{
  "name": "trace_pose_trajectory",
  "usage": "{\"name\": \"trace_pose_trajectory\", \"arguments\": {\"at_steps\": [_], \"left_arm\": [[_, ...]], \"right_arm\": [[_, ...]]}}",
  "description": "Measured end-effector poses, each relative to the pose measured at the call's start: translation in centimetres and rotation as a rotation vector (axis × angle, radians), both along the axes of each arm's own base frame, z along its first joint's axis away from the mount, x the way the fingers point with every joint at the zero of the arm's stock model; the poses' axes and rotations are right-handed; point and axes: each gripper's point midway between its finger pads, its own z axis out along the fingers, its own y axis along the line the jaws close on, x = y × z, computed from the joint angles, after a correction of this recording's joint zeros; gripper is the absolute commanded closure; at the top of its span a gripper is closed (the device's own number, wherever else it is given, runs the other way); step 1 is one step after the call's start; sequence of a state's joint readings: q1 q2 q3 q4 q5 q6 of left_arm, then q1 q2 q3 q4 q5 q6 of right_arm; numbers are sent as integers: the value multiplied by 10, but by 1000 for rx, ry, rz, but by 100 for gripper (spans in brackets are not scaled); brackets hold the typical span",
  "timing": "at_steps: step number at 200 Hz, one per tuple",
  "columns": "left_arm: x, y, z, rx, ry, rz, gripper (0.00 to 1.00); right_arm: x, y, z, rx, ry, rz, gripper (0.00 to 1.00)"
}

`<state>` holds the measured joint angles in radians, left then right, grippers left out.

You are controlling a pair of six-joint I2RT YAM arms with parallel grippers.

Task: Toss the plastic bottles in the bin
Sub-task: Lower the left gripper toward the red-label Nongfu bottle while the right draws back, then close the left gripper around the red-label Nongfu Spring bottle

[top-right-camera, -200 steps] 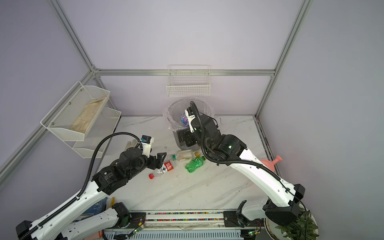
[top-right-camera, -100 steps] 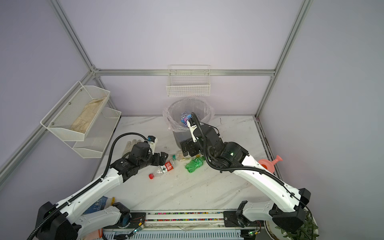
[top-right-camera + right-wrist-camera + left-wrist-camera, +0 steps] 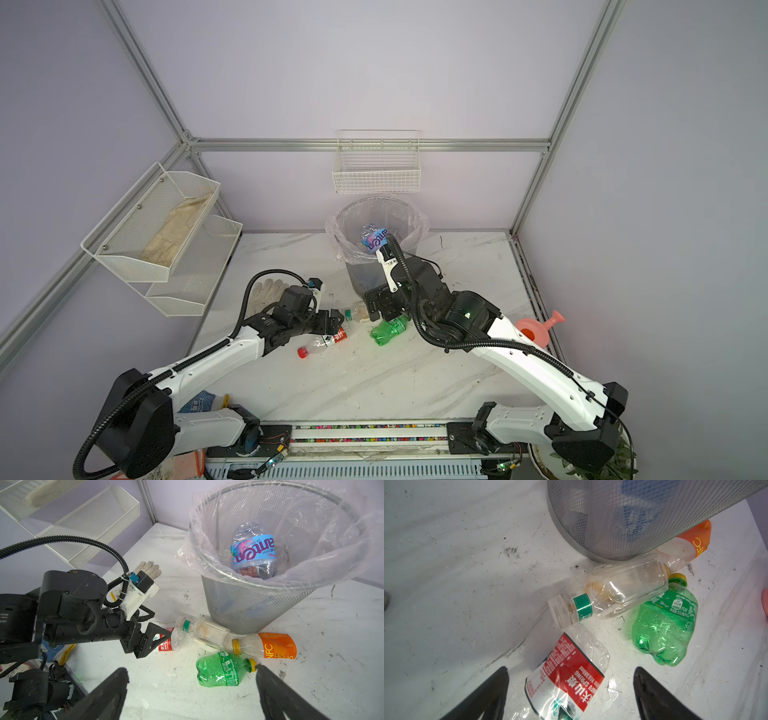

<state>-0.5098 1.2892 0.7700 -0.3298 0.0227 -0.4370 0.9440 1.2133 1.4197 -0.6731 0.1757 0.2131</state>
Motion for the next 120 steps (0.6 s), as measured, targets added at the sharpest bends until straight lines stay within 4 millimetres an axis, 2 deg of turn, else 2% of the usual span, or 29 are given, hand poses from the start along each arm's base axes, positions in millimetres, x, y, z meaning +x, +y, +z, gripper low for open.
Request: {"name": "trace_pose_trajectory", "arguments": {"at_steps": [38, 120], "left_arm": [[-4, -1, -21, 17, 58, -9, 8], [-21, -2, -42, 28, 114, -24, 8]], "right_arm": [[0, 0, -1, 1, 2, 0, 2], [-1, 1, 1, 13, 3, 2, 3]]}}
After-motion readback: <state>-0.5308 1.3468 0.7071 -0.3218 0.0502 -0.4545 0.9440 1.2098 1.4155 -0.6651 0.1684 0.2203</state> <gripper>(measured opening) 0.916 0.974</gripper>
